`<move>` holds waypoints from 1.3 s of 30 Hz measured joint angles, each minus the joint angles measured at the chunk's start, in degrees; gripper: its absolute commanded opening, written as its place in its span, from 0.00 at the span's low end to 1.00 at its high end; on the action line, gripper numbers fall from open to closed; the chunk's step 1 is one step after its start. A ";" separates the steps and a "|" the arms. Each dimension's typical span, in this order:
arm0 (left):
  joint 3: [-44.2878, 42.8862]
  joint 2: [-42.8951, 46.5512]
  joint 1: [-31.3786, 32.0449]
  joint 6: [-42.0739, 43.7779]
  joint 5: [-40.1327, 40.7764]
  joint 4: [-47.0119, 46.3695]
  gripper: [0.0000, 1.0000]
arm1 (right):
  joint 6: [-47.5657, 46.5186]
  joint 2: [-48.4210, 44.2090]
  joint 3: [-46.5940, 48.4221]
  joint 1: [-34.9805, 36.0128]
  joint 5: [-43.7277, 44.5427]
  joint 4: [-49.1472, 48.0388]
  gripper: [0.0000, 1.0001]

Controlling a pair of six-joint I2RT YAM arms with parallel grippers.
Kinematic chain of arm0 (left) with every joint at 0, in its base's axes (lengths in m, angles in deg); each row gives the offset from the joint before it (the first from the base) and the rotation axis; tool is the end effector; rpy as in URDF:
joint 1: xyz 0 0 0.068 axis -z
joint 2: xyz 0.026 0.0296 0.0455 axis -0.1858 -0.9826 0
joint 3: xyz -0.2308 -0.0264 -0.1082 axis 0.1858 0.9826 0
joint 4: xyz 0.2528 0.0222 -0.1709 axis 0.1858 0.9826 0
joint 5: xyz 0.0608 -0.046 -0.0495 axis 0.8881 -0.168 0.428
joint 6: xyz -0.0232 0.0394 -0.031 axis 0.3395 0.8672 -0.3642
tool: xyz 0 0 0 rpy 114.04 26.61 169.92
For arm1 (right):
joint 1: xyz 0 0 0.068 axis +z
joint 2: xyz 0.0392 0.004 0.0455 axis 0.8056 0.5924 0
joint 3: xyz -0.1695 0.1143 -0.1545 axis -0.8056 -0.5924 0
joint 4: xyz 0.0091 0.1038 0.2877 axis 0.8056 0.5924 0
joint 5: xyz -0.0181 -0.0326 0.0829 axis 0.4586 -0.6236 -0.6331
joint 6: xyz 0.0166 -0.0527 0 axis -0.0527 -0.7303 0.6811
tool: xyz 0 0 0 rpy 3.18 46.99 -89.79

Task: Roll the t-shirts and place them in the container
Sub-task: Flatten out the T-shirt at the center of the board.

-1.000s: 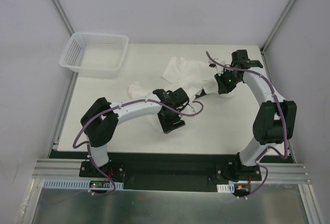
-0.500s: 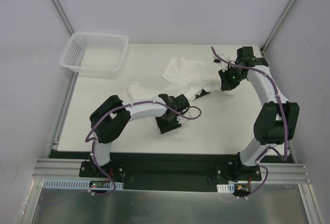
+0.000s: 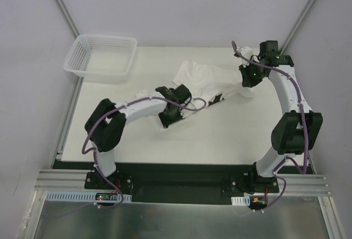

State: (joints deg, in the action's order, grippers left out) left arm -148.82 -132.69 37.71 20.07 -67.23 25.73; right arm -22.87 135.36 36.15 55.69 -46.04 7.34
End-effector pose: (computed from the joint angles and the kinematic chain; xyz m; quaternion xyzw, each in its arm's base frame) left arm 0.2672 -0.3022 0.1463 0.5484 0.8249 -0.0434 0.1301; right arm 0.4059 0.0258 0.2990 -0.4552 0.8288 0.0159 0.3249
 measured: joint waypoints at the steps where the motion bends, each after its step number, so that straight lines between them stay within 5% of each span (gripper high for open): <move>1: -2.05 1.33 -3.15 0.83 0.07 1.20 0.00 | 0.11 -0.17 1.53 -0.81 0.55 -0.11 0.01; 8: -31.21 9.46 -24.17 7.06 3.52 3.80 0.00 | 3.15 -4.15 14.25 -7.91 6.10 -4.50 0.01; 15: -53.90 10.21 -26.71 9.88 5.86 6.21 0.00 | 9.33 -8.94 27.17 -10.25 9.66 -10.25 0.01; 26: -63.28 12.37 -26.73 10.49 9.01 8.76 0.00 | 12.57 -19.54 31.58 -10.01 15.56 -13.05 0.01; 39: -67.12 25.44 -26.73 11.98 8.28 5.86 0.00 | 7.15 -37.18 34.27 -10.03 10.86 -10.51 0.01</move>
State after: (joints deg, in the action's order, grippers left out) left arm -215.94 -107.25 10.98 32.04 -58.94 31.59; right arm -15.72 98.18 70.43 45.66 -35.18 -3.17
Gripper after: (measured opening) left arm 0.010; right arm 0.023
